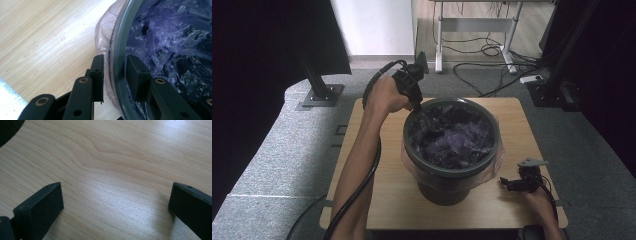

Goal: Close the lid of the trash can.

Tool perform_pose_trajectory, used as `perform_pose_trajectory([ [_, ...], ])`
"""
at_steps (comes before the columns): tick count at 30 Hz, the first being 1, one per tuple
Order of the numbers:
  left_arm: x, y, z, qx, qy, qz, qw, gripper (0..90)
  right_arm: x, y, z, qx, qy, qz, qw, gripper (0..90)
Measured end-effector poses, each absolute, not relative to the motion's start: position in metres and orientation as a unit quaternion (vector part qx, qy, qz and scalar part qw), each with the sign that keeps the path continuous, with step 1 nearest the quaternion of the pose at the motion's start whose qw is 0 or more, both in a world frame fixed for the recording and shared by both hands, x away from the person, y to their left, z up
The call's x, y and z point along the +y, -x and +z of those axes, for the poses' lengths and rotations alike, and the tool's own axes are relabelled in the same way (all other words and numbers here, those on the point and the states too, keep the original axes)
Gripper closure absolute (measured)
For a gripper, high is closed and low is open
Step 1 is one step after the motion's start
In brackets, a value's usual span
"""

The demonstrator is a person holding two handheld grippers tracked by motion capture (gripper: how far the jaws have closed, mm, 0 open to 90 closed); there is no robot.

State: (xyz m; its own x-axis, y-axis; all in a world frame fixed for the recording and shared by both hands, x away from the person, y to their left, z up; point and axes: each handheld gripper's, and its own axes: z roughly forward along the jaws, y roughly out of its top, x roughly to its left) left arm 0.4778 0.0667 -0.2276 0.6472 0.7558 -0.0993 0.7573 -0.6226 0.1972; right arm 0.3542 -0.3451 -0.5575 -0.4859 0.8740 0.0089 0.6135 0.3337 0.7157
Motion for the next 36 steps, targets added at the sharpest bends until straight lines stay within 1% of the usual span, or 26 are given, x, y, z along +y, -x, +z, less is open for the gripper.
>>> perform_pose_trajectory([
  [3, 0.066, -0.476, -0.231, 0.412, -0.904, -0.01, 0.116, 77.5, -0.345, -0.354, -0.557, 0.794, -0.468, 0.337, 0.193, 0.0],
  [6, 0.064, -0.476, -0.234, 0.413, -0.904, -0.006, 0.11, 77.8, -0.345, -0.354, -0.557, 0.793, -0.469, 0.337, 0.193, 0.0],
  [9, 0.068, -0.476, -0.233, 0.409, -0.904, -0.01, 0.125, 77.1, -0.345, -0.354, -0.558, 0.793, -0.469, 0.337, 0.194, 0.0],
  [10, 0.069, -0.476, -0.231, 0.406, -0.904, -0.004, 0.136, 71.1, -0.345, -0.354, -0.558, 0.794, -0.468, 0.337, 0.194, 0.0],
  [11, 0.072, -0.475, -0.229, 0.404, -0.903, 0.007, 0.148, 61.8, -0.345, -0.354, -0.558, 0.794, -0.468, 0.337, 0.194, 0.0],
  [14, 0.082, -0.474, -0.224, 0.41, -0.893, 0.041, 0.179, 43.3, -0.345, -0.354, -0.558, 0.794, -0.469, 0.337, 0.194, 0.0],
  [17, 0.094, -0.471, -0.222, 0.406, -0.89, 0.065, 0.198, 30.0, -0.345, -0.354, -0.558, 0.793, -0.469, 0.337, 0.193, 0.0],
  [19, 0.102, -0.47, -0.223, 0.402, -0.889, 0.081, 0.203, 18.3, -0.345, -0.354, -0.558, 0.793, -0.469, 0.337, 0.193, 0.0],
  [22, 0.113, -0.468, -0.227, 0.402, -0.884, 0.115, 0.212, 10.2, -0.345, -0.354, -0.557, 0.793, -0.469, 0.337, 0.193, 0.0],
  [24, 0.121, -0.467, -0.231, 0.4, -0.881, 0.123, 0.22, 0.0, -0.345, -0.354, -0.557, 0.793, -0.469, 0.337, 0.193, 0.0],
  [31, 0.148, -0.465, -0.244, 0.404, -0.87, 0.148, 0.24, 0.0, -0.345, -0.354, -0.557, 0.794, -0.469, 0.337, 0.193, 0.0],
  [36, 0.163, -0.461, -0.256, 0.408, -0.861, 0.155, 0.263, 0.0, -0.345, -0.354, -0.557, 0.794, -0.468, 0.337, 0.193, 0.0],
])
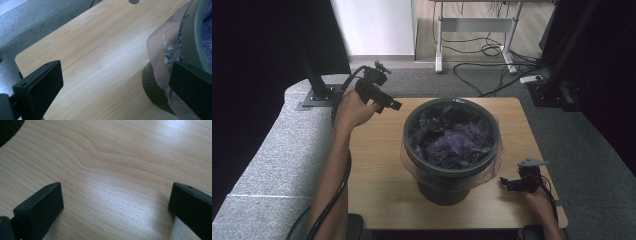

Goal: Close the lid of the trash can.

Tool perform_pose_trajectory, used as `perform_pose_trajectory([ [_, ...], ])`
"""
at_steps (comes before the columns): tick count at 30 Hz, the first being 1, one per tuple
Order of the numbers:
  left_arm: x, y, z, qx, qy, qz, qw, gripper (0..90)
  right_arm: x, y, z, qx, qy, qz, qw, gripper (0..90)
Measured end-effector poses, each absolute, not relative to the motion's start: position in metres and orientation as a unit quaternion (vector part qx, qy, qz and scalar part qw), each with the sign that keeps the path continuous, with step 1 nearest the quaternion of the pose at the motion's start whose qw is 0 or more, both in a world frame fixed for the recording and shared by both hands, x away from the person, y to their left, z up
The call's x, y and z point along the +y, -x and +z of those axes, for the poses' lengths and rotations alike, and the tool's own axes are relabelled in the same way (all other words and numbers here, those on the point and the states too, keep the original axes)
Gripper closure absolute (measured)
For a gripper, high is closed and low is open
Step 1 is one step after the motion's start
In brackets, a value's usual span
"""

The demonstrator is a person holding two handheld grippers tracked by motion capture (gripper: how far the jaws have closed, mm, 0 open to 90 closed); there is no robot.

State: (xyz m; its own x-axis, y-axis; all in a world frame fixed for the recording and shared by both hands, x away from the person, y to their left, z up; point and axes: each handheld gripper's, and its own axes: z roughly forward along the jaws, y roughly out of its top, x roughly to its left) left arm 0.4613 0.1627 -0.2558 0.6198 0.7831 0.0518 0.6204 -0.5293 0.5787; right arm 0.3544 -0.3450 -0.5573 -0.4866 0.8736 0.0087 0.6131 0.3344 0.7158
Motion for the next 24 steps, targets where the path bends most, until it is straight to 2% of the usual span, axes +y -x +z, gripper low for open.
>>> perform_pose_trajectory([
  [24, 0.208, -0.446, -0.343, 0.414, -0.83, 0.186, 0.325, 0.0, -0.345, -0.354, -0.557, 0.794, -0.468, 0.336, 0.194, 0.0],
])
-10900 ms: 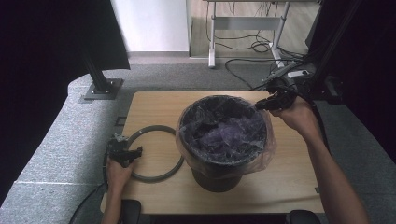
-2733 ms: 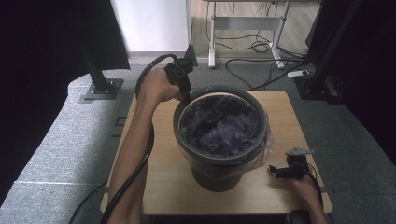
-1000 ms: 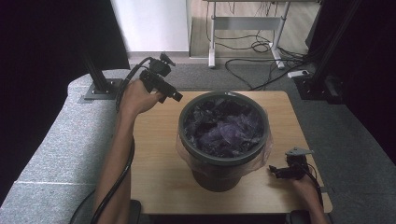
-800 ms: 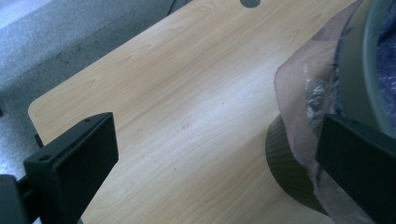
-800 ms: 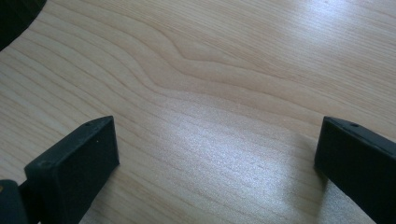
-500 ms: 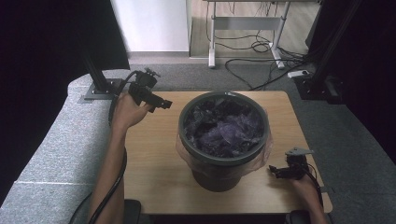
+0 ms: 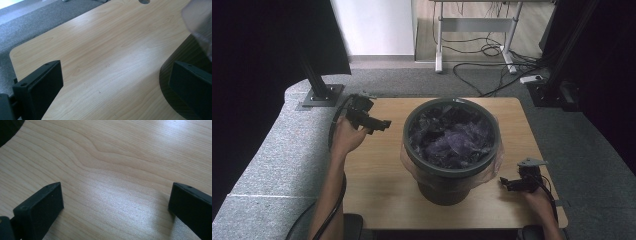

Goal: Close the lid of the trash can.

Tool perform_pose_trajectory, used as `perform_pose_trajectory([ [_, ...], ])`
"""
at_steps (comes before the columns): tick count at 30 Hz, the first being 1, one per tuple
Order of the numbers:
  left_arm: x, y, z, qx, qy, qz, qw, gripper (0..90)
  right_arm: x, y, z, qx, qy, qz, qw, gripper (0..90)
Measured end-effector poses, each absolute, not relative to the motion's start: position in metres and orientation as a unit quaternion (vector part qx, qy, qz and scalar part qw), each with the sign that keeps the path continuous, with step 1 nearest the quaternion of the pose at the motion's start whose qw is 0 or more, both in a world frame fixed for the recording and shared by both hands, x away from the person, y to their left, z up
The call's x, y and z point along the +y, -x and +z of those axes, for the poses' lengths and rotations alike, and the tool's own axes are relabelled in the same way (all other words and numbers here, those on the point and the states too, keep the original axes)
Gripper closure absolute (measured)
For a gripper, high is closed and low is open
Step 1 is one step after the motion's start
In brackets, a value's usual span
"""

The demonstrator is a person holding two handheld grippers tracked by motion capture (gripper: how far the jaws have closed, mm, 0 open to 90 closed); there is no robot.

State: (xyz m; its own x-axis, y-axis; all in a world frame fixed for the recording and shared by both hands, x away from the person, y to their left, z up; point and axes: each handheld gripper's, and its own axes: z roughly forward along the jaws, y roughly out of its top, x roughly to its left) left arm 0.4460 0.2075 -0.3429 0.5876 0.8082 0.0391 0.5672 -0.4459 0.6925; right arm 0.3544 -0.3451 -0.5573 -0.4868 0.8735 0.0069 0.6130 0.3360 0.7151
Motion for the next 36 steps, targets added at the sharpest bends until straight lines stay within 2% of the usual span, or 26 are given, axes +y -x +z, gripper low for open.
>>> perform_pose_trajectory([
  [36, 0.246, -0.404, -0.495, 0.443, -0.793, 0.189, 0.374, 0.0, -0.345, -0.354, -0.557, 0.794, -0.469, 0.337, 0.193, 0.0],
])
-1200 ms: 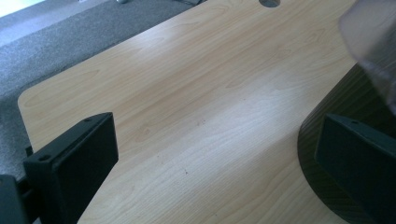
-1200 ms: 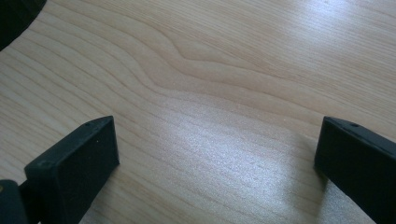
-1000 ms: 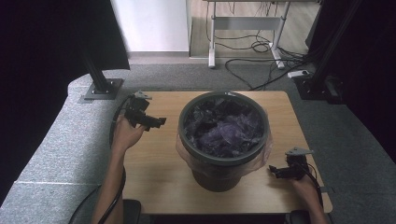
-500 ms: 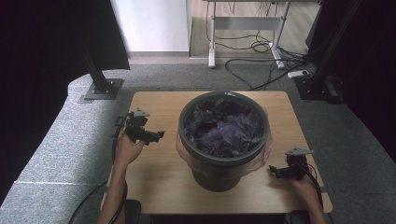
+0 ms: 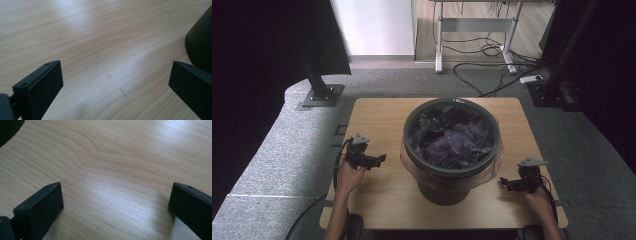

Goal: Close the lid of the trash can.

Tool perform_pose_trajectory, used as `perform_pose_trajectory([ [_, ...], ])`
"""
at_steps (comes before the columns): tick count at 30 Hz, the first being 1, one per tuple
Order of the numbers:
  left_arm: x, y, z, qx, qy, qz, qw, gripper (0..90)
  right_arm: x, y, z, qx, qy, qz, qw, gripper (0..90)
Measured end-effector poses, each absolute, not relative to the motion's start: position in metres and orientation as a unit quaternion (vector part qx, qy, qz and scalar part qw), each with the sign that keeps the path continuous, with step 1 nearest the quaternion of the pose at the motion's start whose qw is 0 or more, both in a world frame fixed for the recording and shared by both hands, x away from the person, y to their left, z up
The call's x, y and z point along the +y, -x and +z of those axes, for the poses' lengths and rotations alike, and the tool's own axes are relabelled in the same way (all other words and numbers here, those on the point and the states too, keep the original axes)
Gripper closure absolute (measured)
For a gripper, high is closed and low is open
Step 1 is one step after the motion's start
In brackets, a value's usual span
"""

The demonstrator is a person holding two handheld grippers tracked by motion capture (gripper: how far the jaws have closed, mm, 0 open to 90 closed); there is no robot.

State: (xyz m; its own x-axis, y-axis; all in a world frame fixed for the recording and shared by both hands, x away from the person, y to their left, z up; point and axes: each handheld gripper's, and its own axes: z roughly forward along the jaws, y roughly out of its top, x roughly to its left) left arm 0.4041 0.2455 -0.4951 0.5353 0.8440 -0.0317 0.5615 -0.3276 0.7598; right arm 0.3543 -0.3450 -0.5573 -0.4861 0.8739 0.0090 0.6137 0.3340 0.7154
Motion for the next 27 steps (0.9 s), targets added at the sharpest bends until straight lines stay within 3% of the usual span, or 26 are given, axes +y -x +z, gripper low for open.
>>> perform_pose_trajectory([
  [17, 0.247, -0.386, -0.548, 0.448, -0.813, 0.191, 0.318, 0.0, -0.345, -0.354, -0.557, 0.793, -0.469, 0.337, 0.193, 0.0],
  [27, 0.248, -0.385, -0.549, 0.458, -0.807, 0.19, 0.319, 0.0, -0.345, -0.354, -0.557, 0.794, -0.468, 0.336, 0.193, 0.0],
])
